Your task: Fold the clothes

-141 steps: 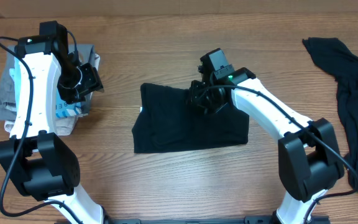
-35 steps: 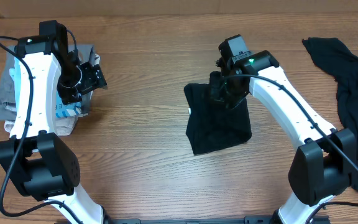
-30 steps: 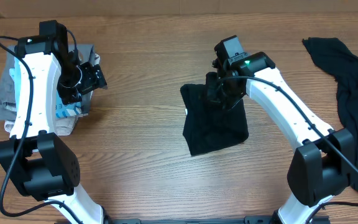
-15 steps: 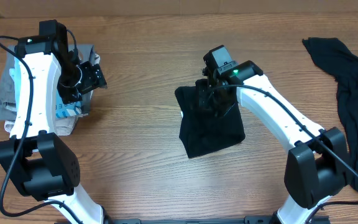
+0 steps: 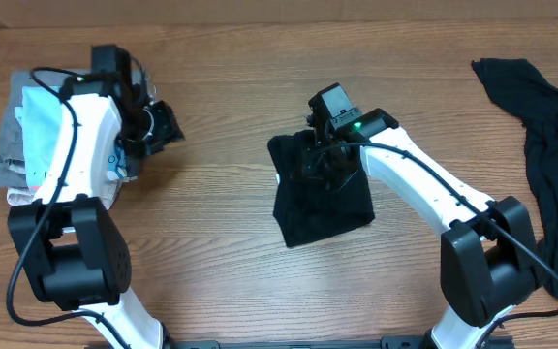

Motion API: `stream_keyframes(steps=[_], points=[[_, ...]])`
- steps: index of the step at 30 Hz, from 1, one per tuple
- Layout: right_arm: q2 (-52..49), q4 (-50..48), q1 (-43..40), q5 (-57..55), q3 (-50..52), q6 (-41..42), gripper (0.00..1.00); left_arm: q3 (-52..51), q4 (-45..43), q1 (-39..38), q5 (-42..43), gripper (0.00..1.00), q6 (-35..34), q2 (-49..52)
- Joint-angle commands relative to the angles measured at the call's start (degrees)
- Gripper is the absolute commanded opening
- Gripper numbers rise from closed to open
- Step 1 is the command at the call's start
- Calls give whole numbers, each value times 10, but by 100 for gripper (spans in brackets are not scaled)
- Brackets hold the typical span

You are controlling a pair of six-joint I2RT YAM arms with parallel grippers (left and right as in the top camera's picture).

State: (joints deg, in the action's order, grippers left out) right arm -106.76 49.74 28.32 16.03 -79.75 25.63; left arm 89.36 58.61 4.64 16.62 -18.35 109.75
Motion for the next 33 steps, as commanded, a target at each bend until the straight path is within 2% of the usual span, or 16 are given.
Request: stream_keyframes(steps=[1,3,6,13,20,24,33], points=[[2,-7,6,21,3,32,4,-42,-41,-36,60,31,-4,6],[2,-7,5,21,3,32,4,-64,-68,-58,59,17,-16,6],[2,-7,5,21,3,34,4,-94,-101,-93,59,4,-36,6],[2,-6,5,21,3,34,4,-150,-175,-167,117,4,-64,24],[2,-4,6,21,3,36,4,-153,-224,-175,263,4,-84,108],[2,-1,6,21,3,36,4,-153,-240,-176,311,4,-85,153],[2,17,5,21,-1,36,4,-153,-244,-178,304,4,-84,193]])
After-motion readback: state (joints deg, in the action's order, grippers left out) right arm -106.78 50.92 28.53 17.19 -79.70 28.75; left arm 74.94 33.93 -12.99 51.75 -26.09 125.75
